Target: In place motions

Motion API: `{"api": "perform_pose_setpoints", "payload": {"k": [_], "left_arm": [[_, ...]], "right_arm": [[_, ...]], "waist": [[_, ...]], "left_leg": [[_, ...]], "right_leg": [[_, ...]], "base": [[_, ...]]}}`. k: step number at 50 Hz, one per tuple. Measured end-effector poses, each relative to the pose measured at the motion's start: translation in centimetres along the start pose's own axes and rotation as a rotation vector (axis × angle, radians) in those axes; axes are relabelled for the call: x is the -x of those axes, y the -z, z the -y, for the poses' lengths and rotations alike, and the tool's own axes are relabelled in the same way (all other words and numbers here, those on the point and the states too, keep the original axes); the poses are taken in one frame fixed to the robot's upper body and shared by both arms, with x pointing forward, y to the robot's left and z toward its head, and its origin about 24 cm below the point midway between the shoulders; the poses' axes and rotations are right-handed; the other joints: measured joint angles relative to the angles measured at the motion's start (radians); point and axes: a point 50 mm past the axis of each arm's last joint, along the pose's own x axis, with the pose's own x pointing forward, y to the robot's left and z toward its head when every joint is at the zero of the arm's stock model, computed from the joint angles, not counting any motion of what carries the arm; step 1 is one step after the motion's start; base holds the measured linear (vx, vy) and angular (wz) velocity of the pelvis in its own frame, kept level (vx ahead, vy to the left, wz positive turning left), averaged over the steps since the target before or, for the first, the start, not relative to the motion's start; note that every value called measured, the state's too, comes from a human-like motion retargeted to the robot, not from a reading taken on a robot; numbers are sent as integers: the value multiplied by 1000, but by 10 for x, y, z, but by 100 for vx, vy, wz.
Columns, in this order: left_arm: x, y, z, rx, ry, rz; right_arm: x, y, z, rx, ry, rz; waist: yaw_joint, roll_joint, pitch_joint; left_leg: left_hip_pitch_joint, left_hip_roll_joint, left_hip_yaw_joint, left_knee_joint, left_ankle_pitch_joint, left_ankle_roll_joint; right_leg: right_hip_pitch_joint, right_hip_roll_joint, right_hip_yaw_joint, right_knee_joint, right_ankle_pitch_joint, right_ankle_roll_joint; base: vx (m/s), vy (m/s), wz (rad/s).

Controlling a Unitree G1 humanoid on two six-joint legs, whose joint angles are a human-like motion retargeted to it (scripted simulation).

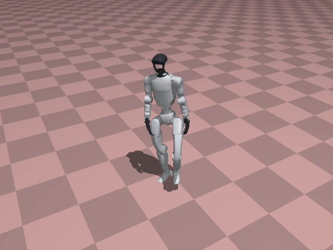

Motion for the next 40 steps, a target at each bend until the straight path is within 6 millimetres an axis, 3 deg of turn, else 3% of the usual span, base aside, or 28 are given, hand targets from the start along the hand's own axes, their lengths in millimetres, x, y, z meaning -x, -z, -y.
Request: {"api": "perform_pose_setpoints", "payload": {"k": [2,5,9,12,15,21,27,30,32,33,35,37,40], "left_arm": [[-1,15,5,58,40,-41],[0,43,14,138,108,-134],[8,95,20,136,215,-308],[15,121,17,81,217,-414],[18,128,14,27,221,-455],[12,111,11,13,234,-367],[8,93,11,39,200,-295],[7,85,7,39,163,-282],[6,80,7,40,153,-286],[5,75,8,37,153,-281],[3,49,8,14,142,-229],[3,11,3,-47,107,-147],[8,-47,-4,-205,49,-23]], "right_arm": [[2,-39,1,72,-1,100],[10,-89,-6,171,-13,252],[33,-154,-12,297,5,485],[44,-177,-13,358,43,563],[48,-183,-13,346,41,595],[38,-161,-20,220,-6,590],[22,-128,-30,163,-62,486],[18,-114,-32,179,-76,446],[14,-101,-30,210,-66,410],[12,-93,-28,223,-58,387],[9,-78,-21,237,-32,340],[7,-60,-10,193,-6,294],[4,-16,-1,49,1,203]], "waist": [[63,-16,32],[106,-29,63],[146,-39,71],[149,-40,64],[147,-35,57],[101,-10,3],[43,19,-47],[-4,64,-90],[-55,89,-121],[-105,102,-140],[-165,120,-160],[-185,111,-131],[-141,95,-92]], "left_leg": [[-111,47,15,143,-41,-3],[-240,45,-4,271,-94,-25],[-354,48,-2,366,-126,-38],[-366,51,1,388,-132,-25],[-331,39,-13,375,-132,-21],[-114,-33,-49,167,-124,-50],[282,-175,-87,-423,-94,-120],[520,-229,-62,-838,-344,-172],[595,-228,28,-1020,-354,-106],[604,-220,4,-1072,-313,-115],[580,-185,28,-1114,-257,-139],[552,-215,-50,-1100,-267,-104],[555,-217,-62,-1068,-285,-86]], "right_leg": [[6,2,15,4,6,-22],[4,-7,57,19,12,-36],[-2,-24,105,39,12,-41],[0,-29,107,46,5,-42],[4,-30,100,45,-1,-37],[15,-28,32,15,-9,-9],[30,-11,-7,9,-24,14],[21,44,-28,19,-43,14],[19,59,-47,24,-54,21],[13,62,-79,24,-59,24],[-20,64,-103,36,-65,30],[-33,41,-100,70,-64,41],[-30,24,-112,137,-26,31]], "base": [[-9,-2,-63],[-4,-1,-48],[5,4,-44],[5,1,10],[-1,3,37],[0,4,52],[0,3,11],[-4,4,14],[-4,3,69],[-17,7,119],[-43,15,106],[-45,12,71],[-24,15,13]]}}
